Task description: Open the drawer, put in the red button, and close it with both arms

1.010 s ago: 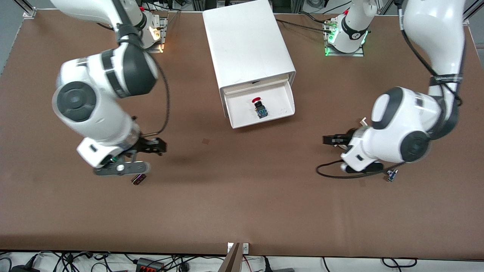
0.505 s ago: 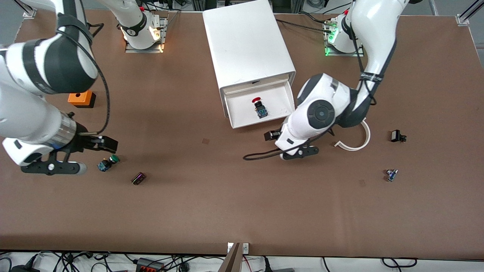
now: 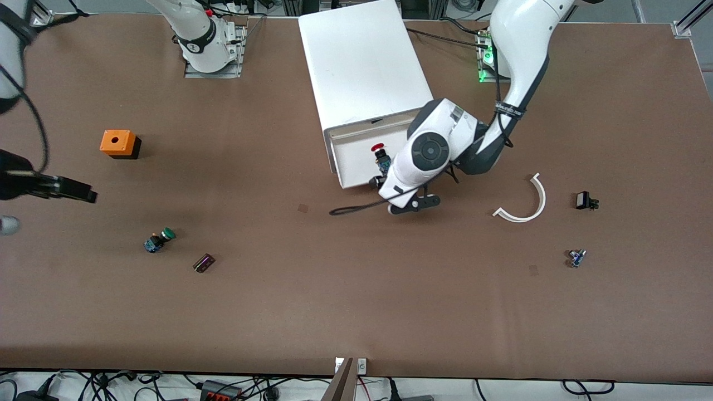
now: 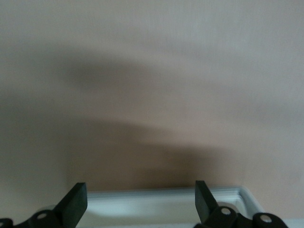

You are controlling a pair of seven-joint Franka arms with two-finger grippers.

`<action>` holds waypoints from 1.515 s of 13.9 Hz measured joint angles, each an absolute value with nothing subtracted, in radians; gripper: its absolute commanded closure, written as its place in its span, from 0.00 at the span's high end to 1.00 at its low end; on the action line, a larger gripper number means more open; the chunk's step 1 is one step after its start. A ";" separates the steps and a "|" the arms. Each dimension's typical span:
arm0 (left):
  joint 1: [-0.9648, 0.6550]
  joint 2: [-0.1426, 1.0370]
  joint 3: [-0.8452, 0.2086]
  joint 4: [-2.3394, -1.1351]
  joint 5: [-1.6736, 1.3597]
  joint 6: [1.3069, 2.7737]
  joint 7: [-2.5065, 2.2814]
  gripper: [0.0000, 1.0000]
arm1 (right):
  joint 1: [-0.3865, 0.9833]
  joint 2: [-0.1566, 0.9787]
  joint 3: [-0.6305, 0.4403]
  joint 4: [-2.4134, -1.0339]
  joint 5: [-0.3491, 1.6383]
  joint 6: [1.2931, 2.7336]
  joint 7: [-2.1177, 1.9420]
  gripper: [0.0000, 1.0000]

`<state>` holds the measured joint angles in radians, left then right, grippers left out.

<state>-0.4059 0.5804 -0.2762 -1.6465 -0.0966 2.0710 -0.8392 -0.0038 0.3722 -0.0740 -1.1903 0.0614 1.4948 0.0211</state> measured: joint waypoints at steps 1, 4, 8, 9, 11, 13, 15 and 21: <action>-0.406 0.572 -0.295 -1.652 -0.097 2.044 -0.843 1.00 | -0.022 0.348 -0.056 -1.209 0.058 1.495 0.019 1.00; -0.406 0.562 -0.338 -1.663 -0.097 1.985 -0.849 1.00 | -0.017 0.313 -0.034 -1.250 0.044 1.498 0.019 1.00; -0.406 0.562 -0.370 -1.699 -0.098 1.957 -0.854 1.00 | -0.015 0.281 -0.044 -1.326 0.034 1.550 -0.011 1.00; -0.406 0.562 -0.370 -1.700 -0.098 1.942 -0.854 1.00 | -0.015 0.273 -0.048 -1.336 0.028 1.552 -0.016 1.00; -0.404 0.561 -0.370 -1.700 -0.098 1.930 -0.854 1.00 | -0.014 0.247 -0.050 -1.365 0.019 1.554 -0.018 1.00; -0.395 0.556 -0.369 -1.698 -0.098 1.928 -0.854 1.00 | -0.014 0.188 -0.050 -1.454 0.018 1.601 -0.018 1.00; -0.363 0.545 -0.368 -1.687 -0.098 1.927 -0.853 1.00 | -0.013 0.102 -0.050 -1.582 0.017 1.652 -0.018 1.00; -0.154 0.466 -0.361 -1.567 -0.096 1.828 -0.822 1.00 | -0.009 0.019 -0.049 -1.682 -0.031 1.656 -0.018 1.00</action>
